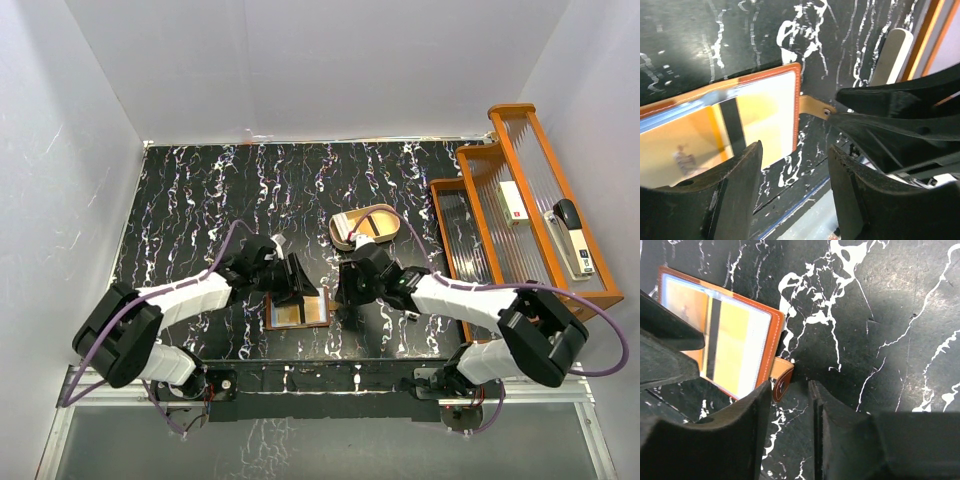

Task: Put the credit cards into the card holder
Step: Insert the credit card into the card holder.

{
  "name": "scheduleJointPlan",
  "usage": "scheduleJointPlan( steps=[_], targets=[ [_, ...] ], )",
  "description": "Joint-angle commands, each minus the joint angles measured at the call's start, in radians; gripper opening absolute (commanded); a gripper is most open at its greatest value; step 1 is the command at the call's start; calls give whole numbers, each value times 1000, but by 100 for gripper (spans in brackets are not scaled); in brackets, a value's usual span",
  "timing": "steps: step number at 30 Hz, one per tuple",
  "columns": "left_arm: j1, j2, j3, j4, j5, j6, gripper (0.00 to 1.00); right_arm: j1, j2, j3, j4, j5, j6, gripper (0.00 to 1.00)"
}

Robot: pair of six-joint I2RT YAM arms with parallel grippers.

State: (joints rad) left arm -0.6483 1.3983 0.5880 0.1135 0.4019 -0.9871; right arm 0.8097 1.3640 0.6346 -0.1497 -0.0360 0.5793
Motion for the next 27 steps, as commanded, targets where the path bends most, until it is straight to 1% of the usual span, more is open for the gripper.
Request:
scheduleJointPlan(
  steps=[1,3,5,8,11,17,21,27],
  targets=[
    [14,-75,21,-190,-89,54,54,7,-60,95,-57,29,25,36],
    [18,-90,9,-197,-92,51,53,16,-69,105,-43,13,41,35],
    [23,-94,-6,-183,-81,42,54,26,-63,111,-17,-4,51,31],
    [45,-84,-35,-120,-37,15,54,37,-33,130,10,-18,57,26],
    [55,-79,-60,-59,-14,8,54,43,0,145,39,-43,60,26],
    [58,-50,-65,-36,-11,20,56,48,72,154,76,-57,58,23],
    [59,-35,-79,5,6,10,56,48,121,143,77,-41,50,17],
    [59,-8,-75,4,0,18,56,48,172,96,99,-26,49,10]
  ],
)
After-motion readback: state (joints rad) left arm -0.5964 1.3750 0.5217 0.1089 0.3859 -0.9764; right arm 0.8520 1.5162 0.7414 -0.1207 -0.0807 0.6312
